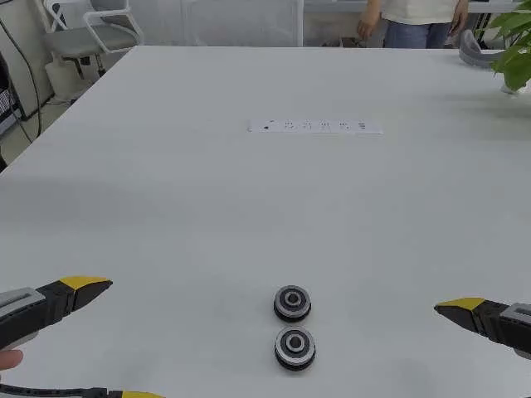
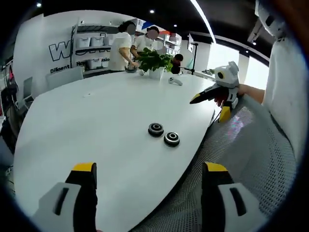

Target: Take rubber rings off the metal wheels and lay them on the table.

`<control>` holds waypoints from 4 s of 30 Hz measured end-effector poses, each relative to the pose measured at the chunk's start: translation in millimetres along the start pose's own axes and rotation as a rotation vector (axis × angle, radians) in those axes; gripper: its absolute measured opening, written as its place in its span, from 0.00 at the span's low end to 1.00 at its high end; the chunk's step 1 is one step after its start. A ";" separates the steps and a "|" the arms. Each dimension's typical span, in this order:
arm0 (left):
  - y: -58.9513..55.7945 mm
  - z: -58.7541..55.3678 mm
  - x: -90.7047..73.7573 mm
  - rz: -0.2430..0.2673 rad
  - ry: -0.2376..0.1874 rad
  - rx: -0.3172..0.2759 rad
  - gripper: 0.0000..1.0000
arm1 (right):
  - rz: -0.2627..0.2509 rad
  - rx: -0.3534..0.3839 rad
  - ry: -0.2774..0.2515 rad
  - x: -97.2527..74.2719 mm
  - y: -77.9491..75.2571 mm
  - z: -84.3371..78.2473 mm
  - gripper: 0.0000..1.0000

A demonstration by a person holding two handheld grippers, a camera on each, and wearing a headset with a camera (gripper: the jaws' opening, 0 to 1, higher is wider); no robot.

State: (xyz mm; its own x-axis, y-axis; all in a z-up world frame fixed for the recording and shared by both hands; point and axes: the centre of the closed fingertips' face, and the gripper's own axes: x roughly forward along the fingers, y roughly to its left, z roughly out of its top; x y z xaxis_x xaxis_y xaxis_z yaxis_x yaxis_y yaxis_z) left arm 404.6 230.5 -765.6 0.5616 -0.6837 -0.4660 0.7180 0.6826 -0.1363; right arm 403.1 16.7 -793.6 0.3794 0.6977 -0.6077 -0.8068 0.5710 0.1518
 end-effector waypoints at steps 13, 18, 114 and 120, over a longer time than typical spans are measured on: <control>-2.0 -2.5 1.4 -0.008 0.017 0.001 0.99 | -0.013 0.016 -0.042 -3.0 -1.8 6.6 0.93; -0.5 -1.1 0.9 0.003 0.008 -0.006 0.99 | -0.008 -0.001 -0.025 -1.8 0.9 4.1 0.93; -9.1 55.5 -6.0 -0.094 -0.061 0.171 0.99 | -0.003 -0.056 -0.135 -25.8 -3.8 57.4 0.90; -9.8 68.9 -3.3 -0.102 -0.075 0.212 0.99 | 0.007 -0.095 -0.154 -26.7 -2.1 71.6 0.89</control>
State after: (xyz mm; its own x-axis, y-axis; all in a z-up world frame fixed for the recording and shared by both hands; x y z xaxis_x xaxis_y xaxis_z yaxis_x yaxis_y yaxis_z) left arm 424.1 208.3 -702.5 0.5049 -0.7692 -0.3917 0.8385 0.5448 0.0109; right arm 427.1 27.9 -721.9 0.4327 0.7636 -0.4792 -0.8459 0.5277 0.0770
